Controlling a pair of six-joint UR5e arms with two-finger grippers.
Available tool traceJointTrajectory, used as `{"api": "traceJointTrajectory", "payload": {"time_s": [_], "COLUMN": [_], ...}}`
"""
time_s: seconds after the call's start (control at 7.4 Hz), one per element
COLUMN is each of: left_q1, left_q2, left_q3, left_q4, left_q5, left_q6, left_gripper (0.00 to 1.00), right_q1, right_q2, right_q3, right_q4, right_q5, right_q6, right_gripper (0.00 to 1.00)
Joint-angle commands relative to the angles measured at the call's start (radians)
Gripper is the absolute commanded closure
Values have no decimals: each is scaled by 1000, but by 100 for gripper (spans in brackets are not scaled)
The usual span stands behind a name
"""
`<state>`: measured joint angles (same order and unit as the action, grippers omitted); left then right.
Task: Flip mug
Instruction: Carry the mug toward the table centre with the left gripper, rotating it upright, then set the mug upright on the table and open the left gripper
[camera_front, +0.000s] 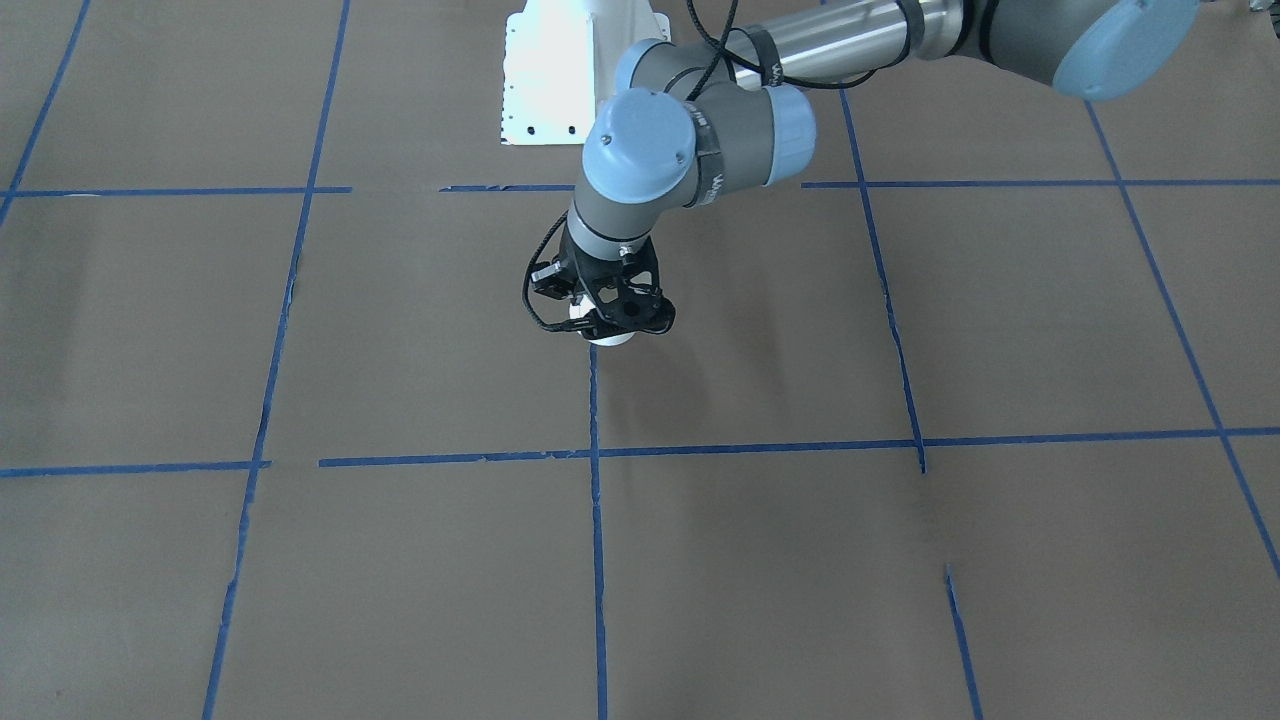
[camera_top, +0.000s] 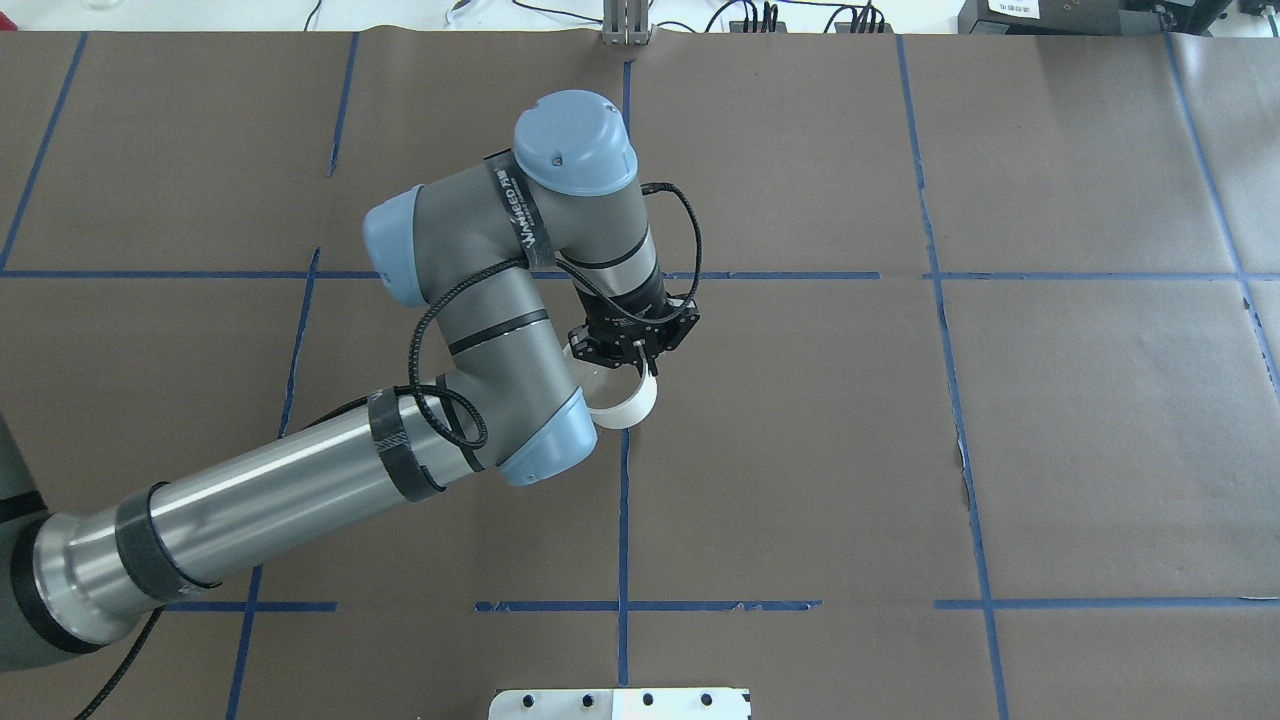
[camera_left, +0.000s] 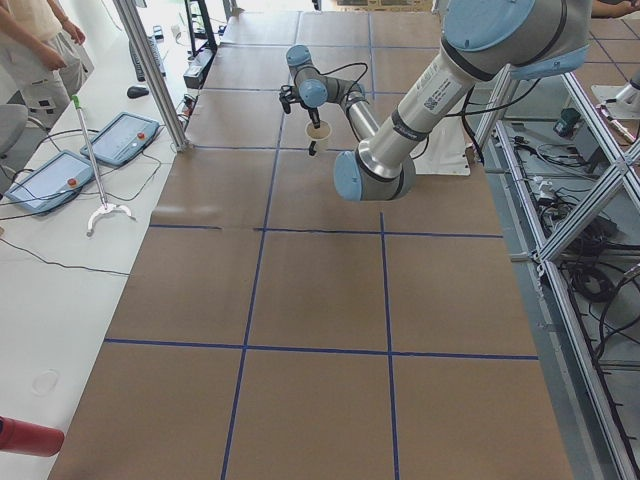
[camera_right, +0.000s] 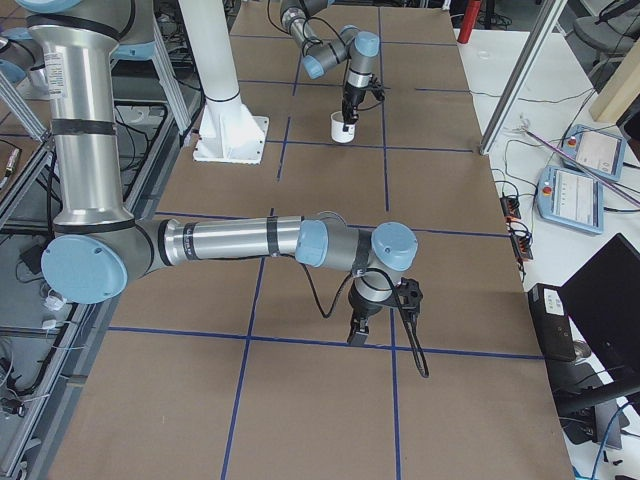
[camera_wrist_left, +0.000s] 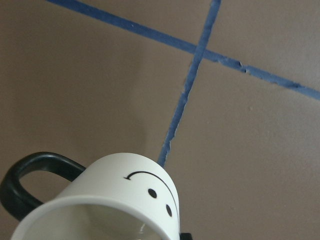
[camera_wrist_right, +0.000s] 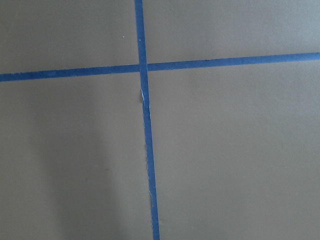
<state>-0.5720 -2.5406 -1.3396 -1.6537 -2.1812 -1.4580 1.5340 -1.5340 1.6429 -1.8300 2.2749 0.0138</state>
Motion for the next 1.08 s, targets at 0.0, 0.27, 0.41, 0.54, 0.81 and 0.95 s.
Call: {"api": "traceJointTrajectory", "payload": {"time_s": [0.0,0.27,0.41,0.54,0.81,0.95], "left_q1": [15,15,14,5,-55,-102], "left_q2": [-21,-4,3,19,89,197], "left_q3": [42,39,16,-66,-297,-419], "left_q4": [6,11,12,31,147,164], "left_q5": [3,12,12,12,9,8], "left_q6": [5,5,5,5,52,138], "left_gripper": [100,25,0,0,0,0], "right_q1": [0,0,0,0,0,0], "right_q2": [0,0,-1,0,0,0], "right_q3": [0,0,0,0,0,0], "right_q4": [0,0,0,0,0,0], "right_q5": [0,0,0,0,0,0], "right_q6": [0,0,0,0,0,0], "right_gripper": [0,0,0,0,0,0]}}
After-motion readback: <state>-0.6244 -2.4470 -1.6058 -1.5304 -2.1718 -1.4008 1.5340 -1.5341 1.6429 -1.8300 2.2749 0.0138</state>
